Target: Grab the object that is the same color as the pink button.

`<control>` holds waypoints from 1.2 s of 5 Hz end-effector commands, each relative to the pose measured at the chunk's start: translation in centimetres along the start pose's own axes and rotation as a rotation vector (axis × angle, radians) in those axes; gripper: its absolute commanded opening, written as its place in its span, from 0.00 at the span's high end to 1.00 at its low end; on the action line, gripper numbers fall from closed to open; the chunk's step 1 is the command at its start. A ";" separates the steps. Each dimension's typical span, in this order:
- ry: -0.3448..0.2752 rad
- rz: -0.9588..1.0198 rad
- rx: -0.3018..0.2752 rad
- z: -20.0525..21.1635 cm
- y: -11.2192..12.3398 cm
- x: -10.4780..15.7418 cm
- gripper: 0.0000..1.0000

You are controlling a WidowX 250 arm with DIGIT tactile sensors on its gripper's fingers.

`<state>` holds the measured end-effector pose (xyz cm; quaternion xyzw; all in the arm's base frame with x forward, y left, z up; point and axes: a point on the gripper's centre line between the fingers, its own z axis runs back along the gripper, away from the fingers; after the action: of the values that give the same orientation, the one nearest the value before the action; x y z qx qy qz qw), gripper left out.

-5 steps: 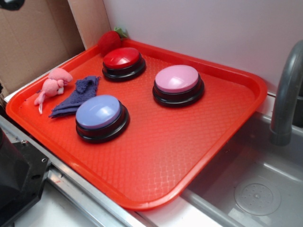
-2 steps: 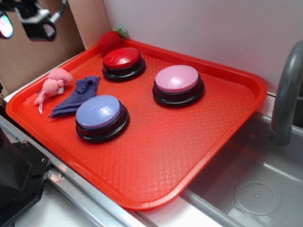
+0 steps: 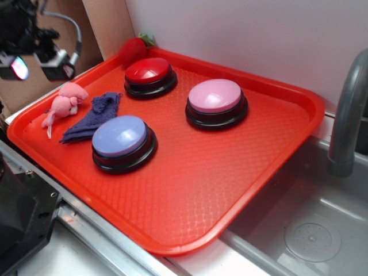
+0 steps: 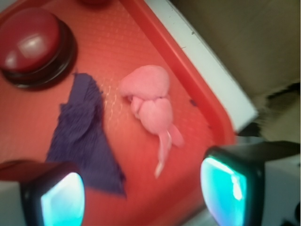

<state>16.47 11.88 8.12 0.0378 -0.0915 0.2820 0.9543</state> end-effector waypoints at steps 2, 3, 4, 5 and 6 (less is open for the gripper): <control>-0.042 0.069 0.012 -6.3 2.4 2.2 0.00; -0.044 0.062 0.007 -6.8 2.2 2.2 0.17; -0.061 0.061 -0.017 -6.1 2.1 2.2 1.00; -0.067 0.059 -0.034 -4.4 1.7 2.3 1.00; -0.063 0.061 0.008 -1.0 0.3 2.3 1.00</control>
<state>17.96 12.60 6.50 0.0371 -0.0977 0.3101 0.9450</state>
